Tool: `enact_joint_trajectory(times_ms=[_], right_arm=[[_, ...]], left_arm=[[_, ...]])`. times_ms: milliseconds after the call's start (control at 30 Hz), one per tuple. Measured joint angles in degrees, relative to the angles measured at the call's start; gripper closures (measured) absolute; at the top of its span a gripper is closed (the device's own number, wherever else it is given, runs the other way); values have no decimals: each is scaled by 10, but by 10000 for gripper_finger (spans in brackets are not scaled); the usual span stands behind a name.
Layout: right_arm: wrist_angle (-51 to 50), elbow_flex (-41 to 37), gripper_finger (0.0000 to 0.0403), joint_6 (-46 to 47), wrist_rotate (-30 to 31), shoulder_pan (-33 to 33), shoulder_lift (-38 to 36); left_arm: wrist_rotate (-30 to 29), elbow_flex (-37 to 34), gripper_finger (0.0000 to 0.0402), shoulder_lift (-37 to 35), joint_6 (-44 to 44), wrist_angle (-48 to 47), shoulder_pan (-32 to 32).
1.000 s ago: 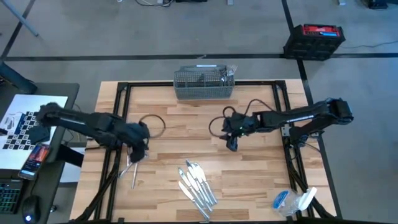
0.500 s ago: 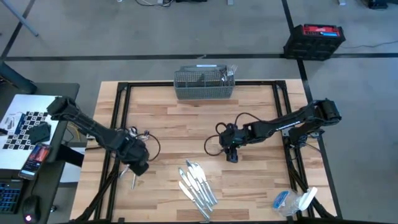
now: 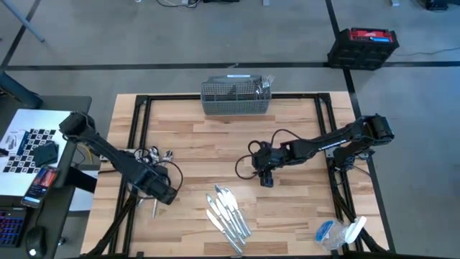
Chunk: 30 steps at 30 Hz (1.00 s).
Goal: Sort silverware
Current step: Put the silver spoon into the gray organizer
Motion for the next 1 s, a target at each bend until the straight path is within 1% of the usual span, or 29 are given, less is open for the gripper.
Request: enact_joint_trajectory(times_ms=[167, 233, 300, 400, 433, 533, 600, 700, 733, 800, 900, 1000], right_arm=[[-5, 0, 223, 3, 0, 0, 0], [-4, 0, 223, 4, 0, 0, 0], [-5, 0, 223, 4, 0, 0, 0], [-13, 0, 223, 6, 0, 0, 0], [-16, 0, 223, 6, 0, 0, 0], [-41, -1, 223, 9, 0, 0, -11], [-55, -1, 224, 14, 0, 0, -30], [-71, -1, 229, 19, 0, -2, -68], [-71, -1, 231, 19, 0, -4, -81], [-67, -1, 236, 19, 0, -11, -106], [-49, 0, 244, 16, 1, -26, -135], [-44, -1, 250, 16, 1, -42, -154]], left_arm=[[-1, -32, 290, 17, -5, 6, 0], [-3, -40, 296, 21, -4, 15, 0], [-6, -46, 316, 21, 1, 28, 0], [-14, -44, 372, 21, 16, 44, 0], [-16, -42, 385, 18, 24, 44, 0], [-29, -23, 391, 10, 34, 48, 1], [-51, 1, 395, -4, 44, 52, 2], [-118, 45, 397, -31, 78, 49, 10], [-149, 61, 397, -42, 95, 51, 18], [-238, 88, 398, -63, 145, 49, 37], [-391, 123, 398, -96, 244, 52, 81], [-518, 143, 399, -122, 390, 88, 139]])
